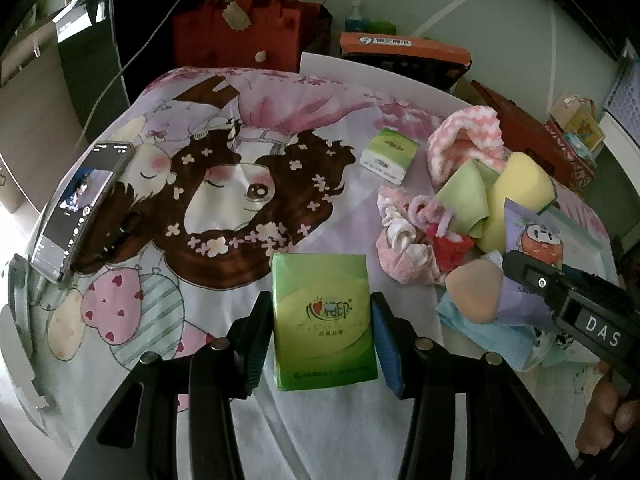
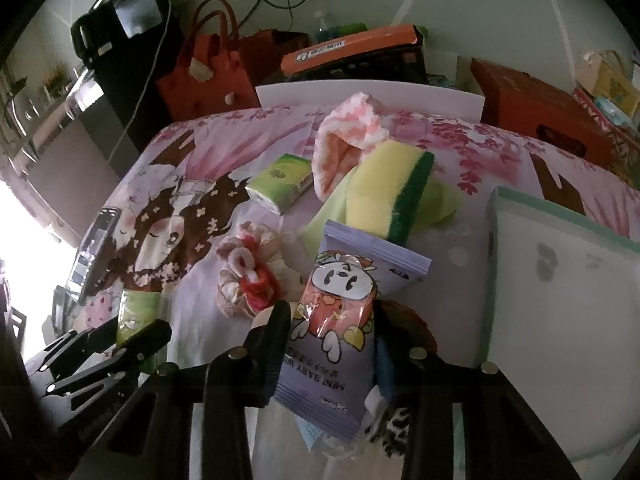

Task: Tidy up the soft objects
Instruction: 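Carry the tissue pack and wipes packet over the mint-green tray with both tools, then open both tools to drop the tissue pack and wipes packet into the tray, then move both tools back toward the pile of soft items, then grasp the beige sponge puff with the left tool while the right tool grasps the leopard scrunchie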

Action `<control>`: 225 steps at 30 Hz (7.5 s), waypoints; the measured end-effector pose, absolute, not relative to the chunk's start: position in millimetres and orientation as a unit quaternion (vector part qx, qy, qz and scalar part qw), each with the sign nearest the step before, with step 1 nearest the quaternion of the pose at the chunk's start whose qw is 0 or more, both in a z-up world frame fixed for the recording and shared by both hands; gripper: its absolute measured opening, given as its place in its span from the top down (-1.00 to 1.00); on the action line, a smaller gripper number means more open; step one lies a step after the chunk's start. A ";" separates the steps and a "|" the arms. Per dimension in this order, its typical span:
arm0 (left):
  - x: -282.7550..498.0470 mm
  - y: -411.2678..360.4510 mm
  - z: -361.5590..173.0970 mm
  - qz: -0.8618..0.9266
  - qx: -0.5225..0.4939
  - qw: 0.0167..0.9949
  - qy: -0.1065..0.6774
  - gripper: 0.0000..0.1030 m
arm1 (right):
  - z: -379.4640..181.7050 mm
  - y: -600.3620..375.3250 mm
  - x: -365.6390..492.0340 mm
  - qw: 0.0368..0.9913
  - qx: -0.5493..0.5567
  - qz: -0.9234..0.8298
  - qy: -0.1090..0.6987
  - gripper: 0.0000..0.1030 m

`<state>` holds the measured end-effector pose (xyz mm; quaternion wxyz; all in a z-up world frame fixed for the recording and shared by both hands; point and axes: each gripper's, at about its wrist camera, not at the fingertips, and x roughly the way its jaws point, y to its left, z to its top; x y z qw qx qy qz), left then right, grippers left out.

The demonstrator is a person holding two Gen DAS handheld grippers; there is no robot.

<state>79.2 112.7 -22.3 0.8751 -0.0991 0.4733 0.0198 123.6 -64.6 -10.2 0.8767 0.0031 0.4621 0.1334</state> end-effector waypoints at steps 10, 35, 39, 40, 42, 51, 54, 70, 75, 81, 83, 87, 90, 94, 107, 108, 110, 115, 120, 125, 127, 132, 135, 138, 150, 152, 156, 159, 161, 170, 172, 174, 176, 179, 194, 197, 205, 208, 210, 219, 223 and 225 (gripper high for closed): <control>83.7 108.3 4.9 0.030 -0.105 0.876 0.469 0.04 | 19.4 -79.7 111.6 0.889 0.049 0.164 0.425 0.26; 118.9 -51.5 77.3 -0.083 -0.055 0.907 0.408 0.04 | 51.5 -263.7 105.1 0.918 0.141 -0.036 0.368 0.26; 119.5 -86.8 69.3 -0.105 -0.033 0.902 0.418 0.04 | 46.1 -295.5 102.3 0.912 0.157 -0.070 0.373 0.26; 118.9 -94.9 68.1 -0.111 -0.028 0.901 0.418 0.04 | 45.5 -303.0 100.8 0.911 0.161 -0.075 0.373 0.26; 119.8 -110.9 64.8 -0.121 -0.018 0.900 0.419 0.04 | 44.3 -317.5 96.8 0.909 0.168 -0.085 0.373 0.26; 133.3 -167.8 42.0 -0.167 0.025 0.893 0.418 0.04 | 31.9 -366.4 93.1 0.896 0.180 -0.145 0.378 0.26; 138.0 -178.1 29.4 -0.179 0.025 0.886 0.427 0.04 | 23.2 -373.9 95.1 0.890 0.189 -0.150 0.386 0.26; 147.2 -184.7 1.8 -0.194 0.014 0.874 0.445 0.03 | 1.2 -373.3 108.0 0.880 0.183 -0.151 0.412 0.25; 149.9 -184.4 0.8 -0.192 0.011 0.876 0.443 0.03 | 1.3 -374.4 108.2 0.879 0.185 -0.153 0.412 0.25; 150.7 -185.0 1.9 -0.193 0.015 0.879 0.436 0.03 | 2.8 -374.3 107.3 0.881 0.184 -0.152 0.409 0.23; 150.9 -185.1 2.3 -0.192 0.016 0.879 0.436 0.02 | 3.2 -374.6 107.1 0.881 0.184 -0.153 0.408 0.21; 150.3 -186.6 3.1 -0.191 0.022 0.880 0.435 -0.28 | 4.4 -374.4 106.2 0.881 0.181 -0.154 0.408 0.18; 150.2 -186.5 5.2 -0.188 0.021 0.882 0.432 -0.49 | 5.4 -374.5 105.7 0.882 0.180 -0.157 0.406 -0.13; 150.9 -182.6 7.8 -0.185 0.011 0.883 0.432 -0.84 | 6.0 -376.2 104.2 0.883 0.180 -0.160 0.403 -0.40; 151.9 -173.6 12.2 -0.177 -0.012 0.887 0.426 -0.94 | 9.4 -379.4 99.7 0.890 0.174 -0.180 0.381 -1.00; 151.5 -173.1 13.3 -0.178 -0.014 0.888 0.424 -0.94 | 9.6 -379.8 99.3 0.890 0.176 -0.179 0.380 -1.00; 150.7 -172.4 15.3 -0.178 -0.015 0.890 0.420 -0.94 | 10.1 -380.2 98.9 0.890 0.178 -0.179 0.379 -1.00; 147.7 -171.9 19.6 -0.172 -0.006 0.891 0.421 -0.95 | 11.5 -378.7 97.9 0.890 0.171 -0.184 0.380 -1.00; 138.8 -169.2 33.5 -0.176 -0.002 0.893 0.415 -0.95 | 17.5 -375.8 94.4 0.892 0.175 -0.174 0.378 -1.00; 125.7 -157.0 55.0 -0.172 -0.004 0.903 0.394 -0.95 | 35.9 -357.9 88.7 0.905 0.150 -0.149 0.370 -1.00; 121.6 -148.0 63.4 -0.168 -0.013 0.907 0.385 -0.95 | 41.7 -349.7 86.3 0.909 0.146 -0.136 0.365 -1.00; 114.2 -118.7 77.1 -0.146 -0.027 0.918 0.368 -0.95 | 50.3 -325.2 83.7 0.918 0.143 -0.096 0.357 -1.00; 110.6 -96.7 82.0 -0.122 -0.030 0.925 0.359 -0.95 | 48.6 -305.5 86.9 0.920 0.139 -0.068 0.360 -1.00; 110.2 -70.1 82.9 -0.087 -0.036 0.928 0.359 -0.95 | 44.3 -284.8 91.7 0.918 0.143 -0.033 0.369 -1.00; 103.2 31.7 70.9 0.033 -0.114 0.918 0.377 -0.95 | 18.1 -188.5 93.6 0.896 0.092 0.099 0.424 -1.00; 101.8 42.1 65.0 0.045 -0.123 0.913 0.387 -0.95 | 10.5 -177.2 92.5 0.887 0.090 0.114 0.438 -1.00; 103.3 53.2 47.5 0.033 -0.155 0.892 0.423 -0.95 | 0.1 -160.6 86.9 0.883 0.065 0.116 0.451 -1.00; 102.7 56.7 32.4 0.029 -0.167 0.875 0.453 -0.95 | -4.6 -154.7 84.2 0.879 0.054 0.116 0.459 -1.00; 102.8 56.5 23.2 0.037 -0.157 0.868 0.470 -0.95 | -6.5 -153.0 82.3 0.877 0.052 0.118 0.462 -1.00; 109.2 56.5 0.5 0.049 -0.162 0.841 0.514 -0.95 | -11.2 -140.4 75.3 0.874 -0.004 0.126 0.470 -0.77; 111.1 53.7 -0.8 0.050 -0.155 0.841 0.517 -0.95 | -13.5 -140.0 77.1 0.870 -0.004 0.127 0.476 -0.62; 112.9 50.5 -3.0 0.048 -0.155 0.839 0.519 -0.95 | -17.2 -138.8 78.9 0.865 -0.002 0.132 0.484 -0.48; 114.7 48.6 -5.7 0.040 -0.162 0.834 0.525 -0.95 | -21.4 -137.3 80.8 0.860 0.004 0.140 0.490 -0.22; 118.5 43.3 -10.5 0.028 -0.166 0.828 0.535 -0.95 | -24.0 -136.7 81.0 0.858 0.014 0.143 0.494 -0.09; 127.1 21.3 -19.3 -0.004 -0.148 0.822 0.550 -0.78 | -16.4 -141.9 80.8 0.868 0.024 0.136 0.476 0.26; 127.9 18.9 -20.8 -0.006 -0.144 0.821 0.552 -0.53 | -13.1 -141.4 79.4 0.872 0.019 0.138 0.469 0.35; 131.9 17.2 -29.6 -0.011 -0.140 0.814 0.563 -0.18 | -12.2 -131.7 77.8 0.871 0.007 0.158 0.466 0.55; 132.6 16.1 -32.5 -0.013 -0.136 0.812 0.567 -0.01 | -16.4 -129.5 78.7 0.867 0.006 0.162 0.472 0.60; 133.8 15.0 -34.7 -0.015 -0.136 0.810 0.570 0.08 | -18.2 -129.3 79.7 0.865 0.008 0.164 0.474 0.63; 133.7 13.3 -32.3 -0.018 -0.137 0.817 0.559 0.12 | -21.0 -128.2 82.5 0.864 0.018 0.170 0.474 0.73; 130.8 14.4 -21.9 -0.019 -0.134 0.827 0.545 0.12 | -18.6 -128.9 82.4 0.868 0.021 0.170 0.467 0.76; 129.7 14.5 -18.1 -0.021 -0.135 0.831 0.540 0.12 | -18.1 -129.3 82.3 0.869 0.022 0.168 0.464 0.78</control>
